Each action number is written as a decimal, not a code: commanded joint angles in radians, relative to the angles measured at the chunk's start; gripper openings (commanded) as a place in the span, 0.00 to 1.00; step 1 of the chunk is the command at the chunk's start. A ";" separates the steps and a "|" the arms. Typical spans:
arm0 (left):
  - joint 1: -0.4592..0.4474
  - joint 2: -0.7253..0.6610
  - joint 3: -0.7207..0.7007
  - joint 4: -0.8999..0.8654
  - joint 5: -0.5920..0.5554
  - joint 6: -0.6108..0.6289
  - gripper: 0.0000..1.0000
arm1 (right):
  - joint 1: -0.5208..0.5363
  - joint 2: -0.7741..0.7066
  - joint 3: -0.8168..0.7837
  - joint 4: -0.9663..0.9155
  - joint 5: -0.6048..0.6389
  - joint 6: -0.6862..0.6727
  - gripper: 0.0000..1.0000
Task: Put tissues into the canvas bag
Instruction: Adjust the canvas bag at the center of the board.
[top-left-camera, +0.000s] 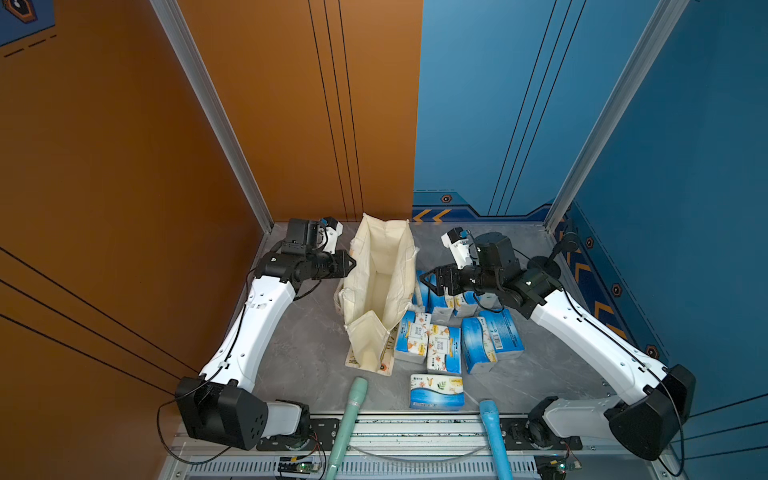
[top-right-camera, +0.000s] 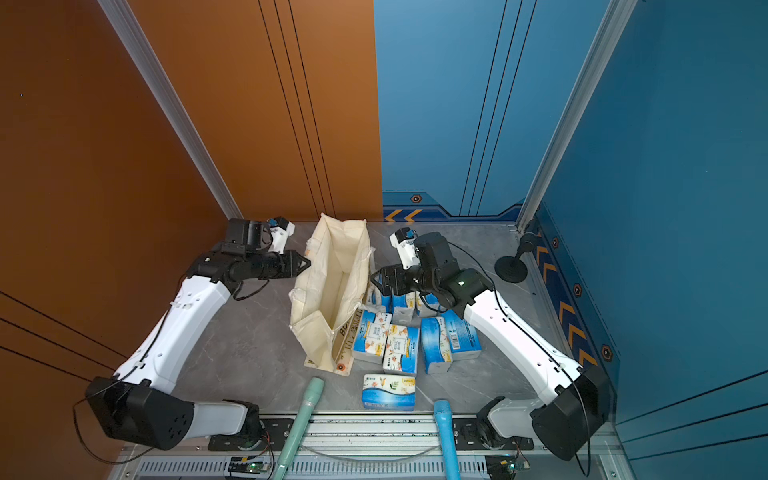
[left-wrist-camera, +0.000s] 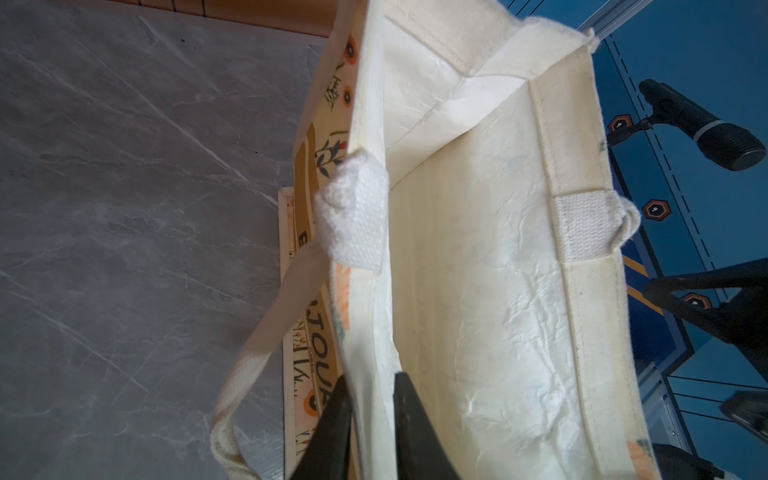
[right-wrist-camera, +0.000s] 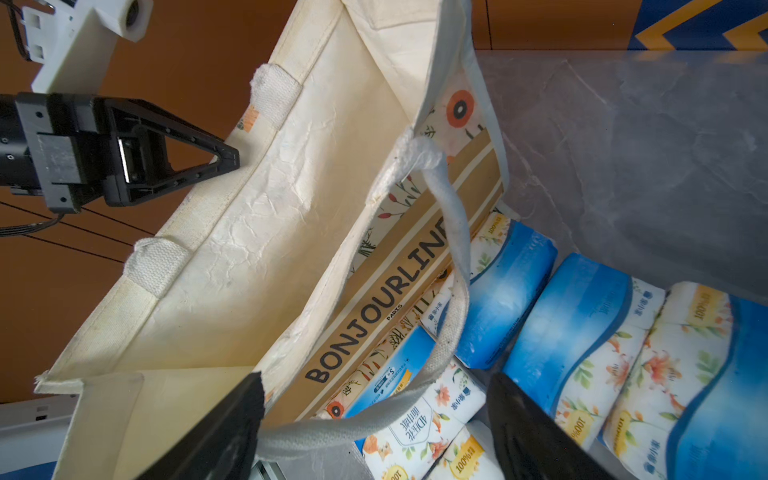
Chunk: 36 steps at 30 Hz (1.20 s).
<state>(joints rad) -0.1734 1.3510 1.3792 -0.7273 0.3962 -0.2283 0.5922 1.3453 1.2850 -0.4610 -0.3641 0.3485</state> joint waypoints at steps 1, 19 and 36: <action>-0.006 -0.002 0.014 0.010 0.035 0.014 0.19 | 0.017 0.031 0.048 0.045 -0.003 0.027 0.85; -0.017 0.017 0.005 0.013 0.095 0.020 0.23 | 0.035 0.195 0.131 0.061 0.097 0.041 0.75; -0.116 0.010 0.024 0.012 -0.225 -0.004 0.00 | 0.043 0.236 0.192 -0.015 0.166 -0.004 0.27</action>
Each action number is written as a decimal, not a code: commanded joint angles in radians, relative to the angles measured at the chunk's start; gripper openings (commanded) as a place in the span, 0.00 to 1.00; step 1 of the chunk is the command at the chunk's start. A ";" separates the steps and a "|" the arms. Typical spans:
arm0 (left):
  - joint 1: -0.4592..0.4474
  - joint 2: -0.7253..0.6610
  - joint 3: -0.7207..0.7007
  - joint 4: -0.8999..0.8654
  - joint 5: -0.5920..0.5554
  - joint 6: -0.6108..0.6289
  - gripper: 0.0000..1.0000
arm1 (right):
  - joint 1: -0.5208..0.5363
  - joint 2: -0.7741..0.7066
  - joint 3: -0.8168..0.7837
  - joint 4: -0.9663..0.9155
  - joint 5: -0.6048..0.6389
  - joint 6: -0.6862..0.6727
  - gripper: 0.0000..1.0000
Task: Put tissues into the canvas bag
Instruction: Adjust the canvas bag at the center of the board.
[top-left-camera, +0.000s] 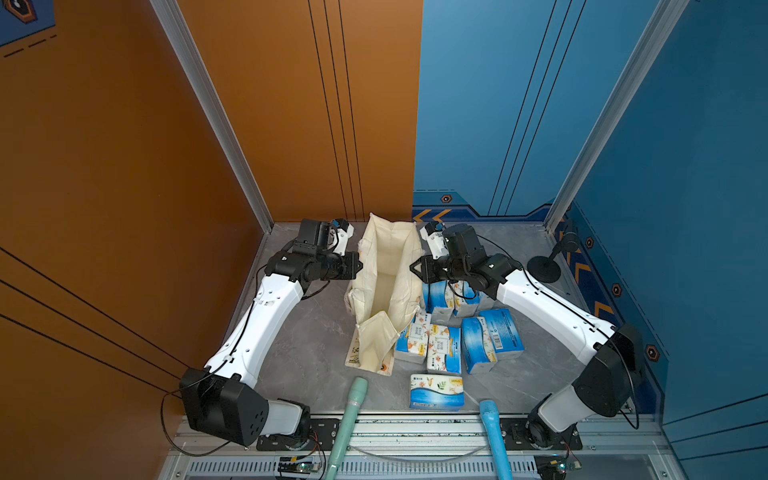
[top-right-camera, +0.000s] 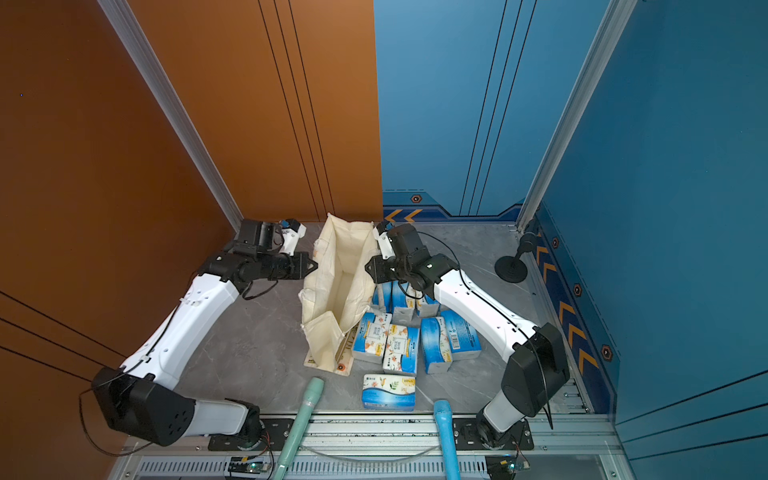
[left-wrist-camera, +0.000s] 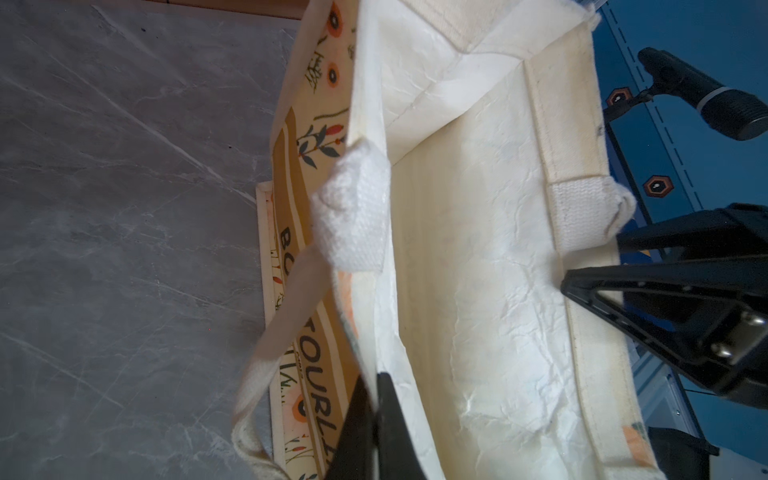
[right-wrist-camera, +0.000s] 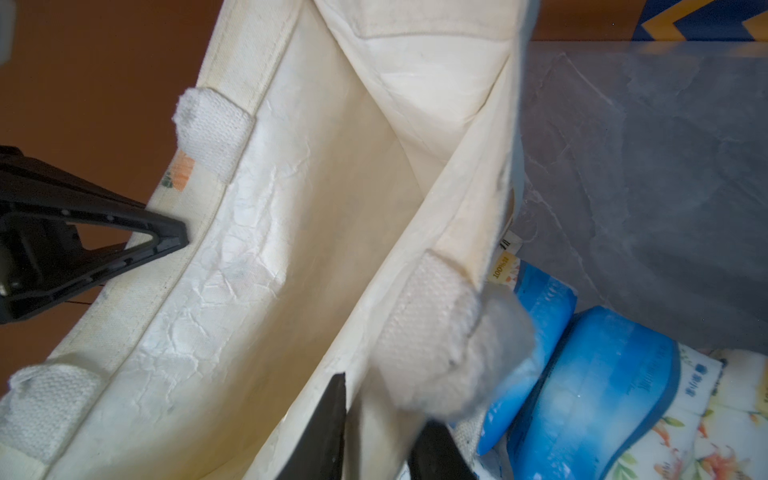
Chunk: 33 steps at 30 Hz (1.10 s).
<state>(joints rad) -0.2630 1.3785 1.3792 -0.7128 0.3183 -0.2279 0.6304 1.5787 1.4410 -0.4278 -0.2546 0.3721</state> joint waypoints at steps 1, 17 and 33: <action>-0.037 -0.018 0.031 -0.012 -0.191 -0.004 0.00 | 0.006 -0.001 0.038 -0.056 0.069 -0.033 0.27; -0.126 -0.074 0.108 -0.127 -0.650 0.015 0.00 | -0.036 -0.043 0.058 -0.158 0.227 -0.109 0.08; -0.128 -0.086 0.076 -0.057 -0.503 0.010 0.00 | -0.066 -0.070 0.040 -0.126 0.054 -0.105 0.29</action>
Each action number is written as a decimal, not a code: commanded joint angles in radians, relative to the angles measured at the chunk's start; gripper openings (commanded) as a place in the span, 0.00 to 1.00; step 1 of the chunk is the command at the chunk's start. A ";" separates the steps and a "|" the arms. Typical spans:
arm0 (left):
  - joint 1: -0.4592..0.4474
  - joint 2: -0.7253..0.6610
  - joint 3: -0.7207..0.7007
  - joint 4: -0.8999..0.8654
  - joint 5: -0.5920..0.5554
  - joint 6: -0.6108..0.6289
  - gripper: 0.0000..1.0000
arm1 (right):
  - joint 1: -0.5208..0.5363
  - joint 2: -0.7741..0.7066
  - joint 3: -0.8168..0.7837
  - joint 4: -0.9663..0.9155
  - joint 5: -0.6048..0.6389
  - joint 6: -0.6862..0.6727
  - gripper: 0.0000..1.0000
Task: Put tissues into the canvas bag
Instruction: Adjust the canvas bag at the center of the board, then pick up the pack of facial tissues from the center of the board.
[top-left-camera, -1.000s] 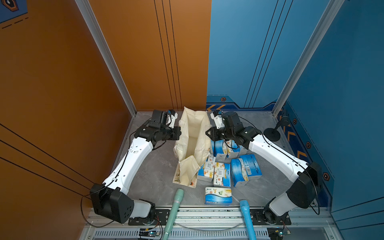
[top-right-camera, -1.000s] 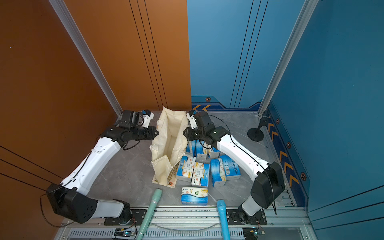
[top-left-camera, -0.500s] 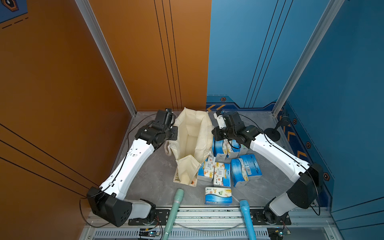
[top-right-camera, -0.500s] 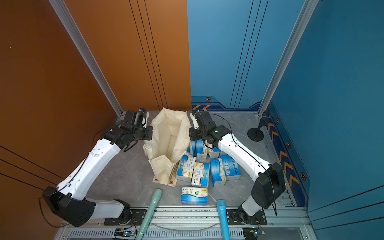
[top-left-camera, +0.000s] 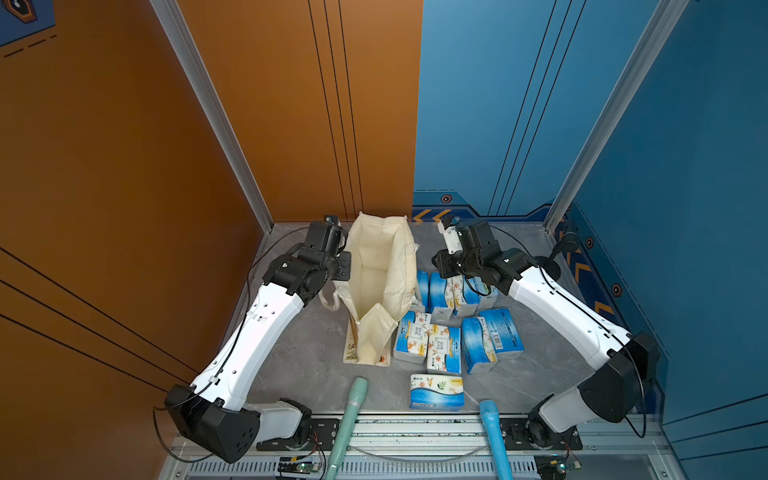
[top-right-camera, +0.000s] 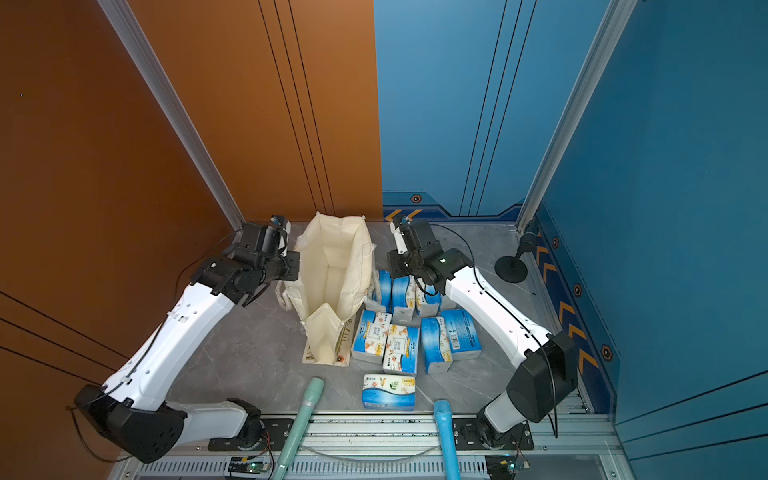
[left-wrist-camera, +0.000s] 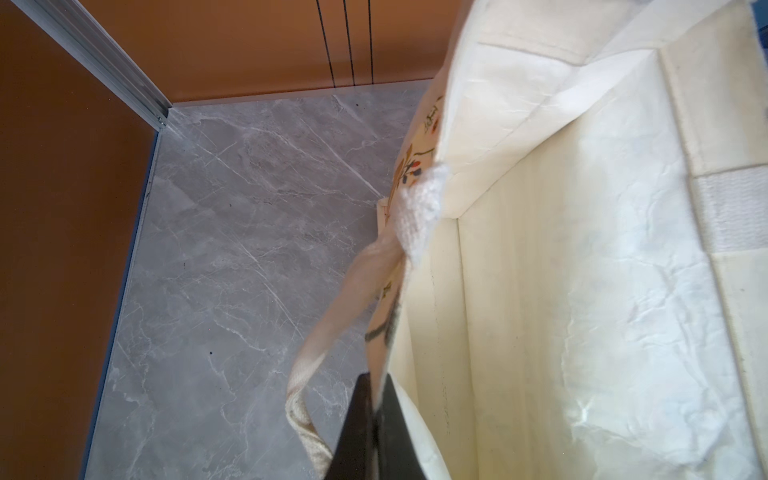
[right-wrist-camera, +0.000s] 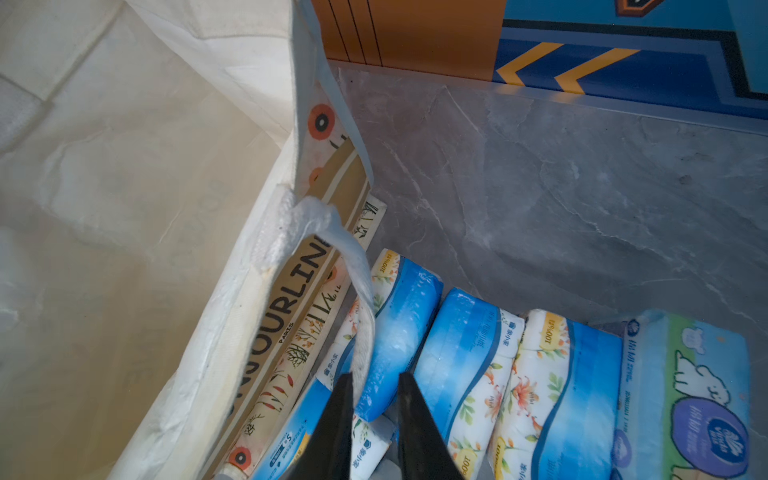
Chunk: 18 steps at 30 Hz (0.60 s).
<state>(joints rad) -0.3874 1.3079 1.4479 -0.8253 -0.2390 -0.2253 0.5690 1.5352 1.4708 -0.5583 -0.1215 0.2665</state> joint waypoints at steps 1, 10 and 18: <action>-0.004 -0.013 0.004 0.060 0.065 0.006 0.00 | -0.009 -0.036 0.004 0.006 -0.086 0.003 0.34; -0.005 0.007 -0.022 0.114 0.125 0.011 0.00 | -0.124 -0.134 -0.084 -0.100 0.167 -0.010 0.62; 0.028 -0.010 -0.067 0.150 0.171 0.005 0.00 | -0.250 -0.039 -0.144 -0.187 0.311 -0.041 0.75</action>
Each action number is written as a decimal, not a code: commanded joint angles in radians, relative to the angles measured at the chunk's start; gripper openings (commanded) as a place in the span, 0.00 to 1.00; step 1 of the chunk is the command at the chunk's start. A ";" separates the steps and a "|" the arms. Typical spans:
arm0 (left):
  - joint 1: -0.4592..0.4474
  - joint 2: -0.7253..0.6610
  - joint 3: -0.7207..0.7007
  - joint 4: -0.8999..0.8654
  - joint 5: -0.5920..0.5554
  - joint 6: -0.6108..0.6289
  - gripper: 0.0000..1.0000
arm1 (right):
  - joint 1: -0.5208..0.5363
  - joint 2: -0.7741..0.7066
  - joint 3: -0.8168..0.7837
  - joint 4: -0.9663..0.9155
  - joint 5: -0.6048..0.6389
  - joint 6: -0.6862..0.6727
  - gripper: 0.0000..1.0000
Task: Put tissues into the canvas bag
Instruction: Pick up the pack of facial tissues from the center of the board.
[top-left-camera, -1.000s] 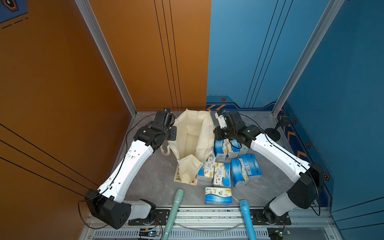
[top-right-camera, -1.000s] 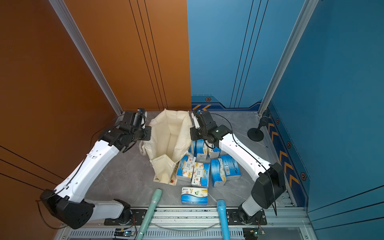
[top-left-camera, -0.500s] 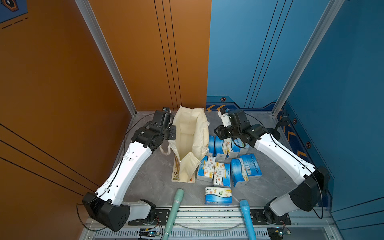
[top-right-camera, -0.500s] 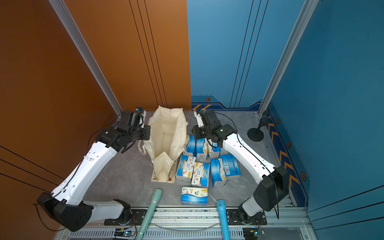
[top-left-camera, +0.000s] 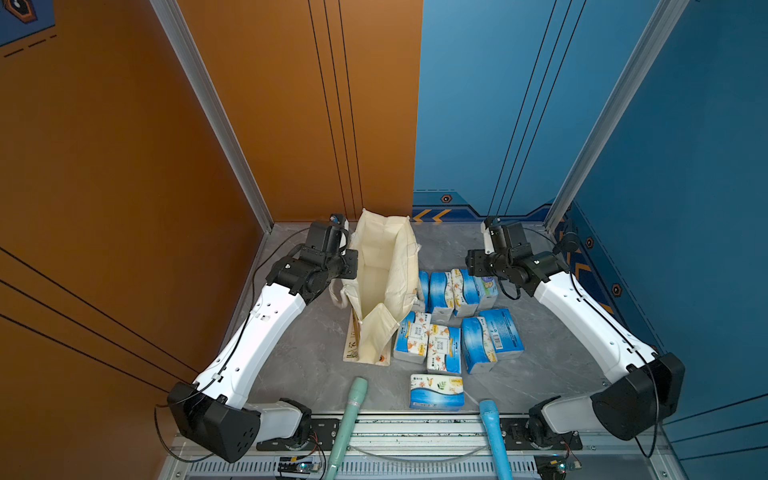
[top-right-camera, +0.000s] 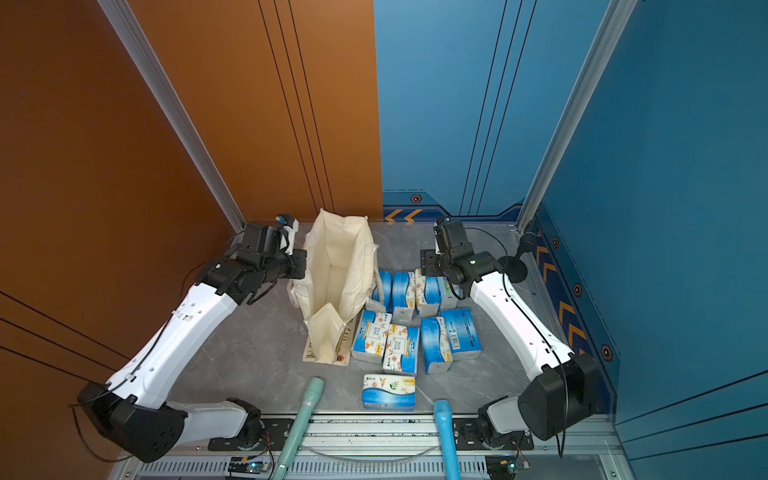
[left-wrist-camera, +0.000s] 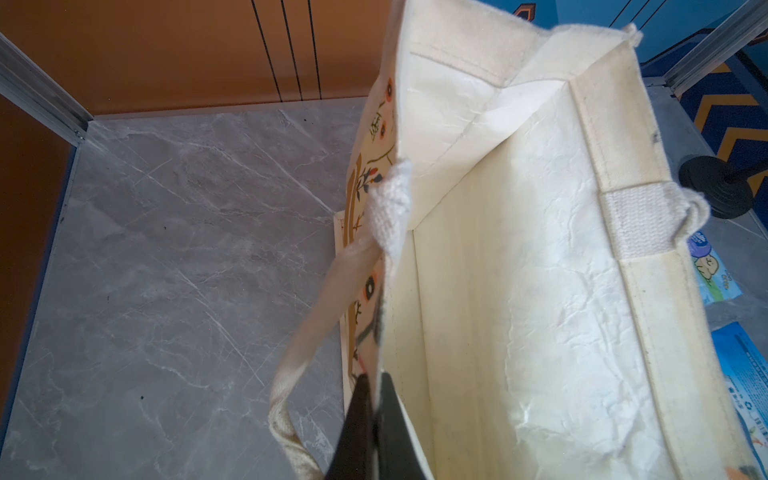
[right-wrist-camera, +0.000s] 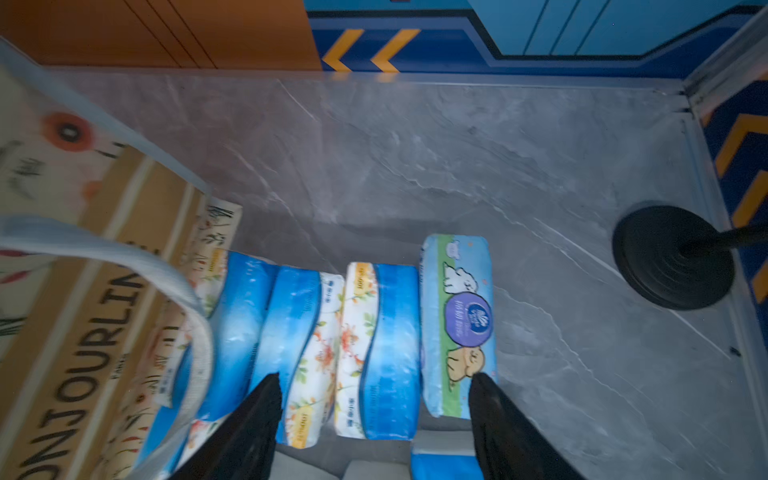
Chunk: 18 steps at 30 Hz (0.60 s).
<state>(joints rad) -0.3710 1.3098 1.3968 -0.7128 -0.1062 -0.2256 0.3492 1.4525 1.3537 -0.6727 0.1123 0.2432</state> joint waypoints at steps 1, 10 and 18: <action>0.013 -0.014 -0.020 0.039 0.042 0.005 0.00 | -0.042 0.063 -0.029 -0.073 0.077 -0.022 0.76; 0.021 -0.026 -0.038 0.051 0.060 0.002 0.00 | -0.078 0.221 0.018 -0.070 0.093 -0.047 0.78; 0.027 -0.044 -0.047 0.050 0.062 0.003 0.00 | -0.100 0.306 0.033 -0.048 0.084 -0.045 0.78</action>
<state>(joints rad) -0.3527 1.2919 1.3640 -0.6834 -0.0647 -0.2256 0.2588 1.7493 1.3640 -0.7158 0.1879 0.2058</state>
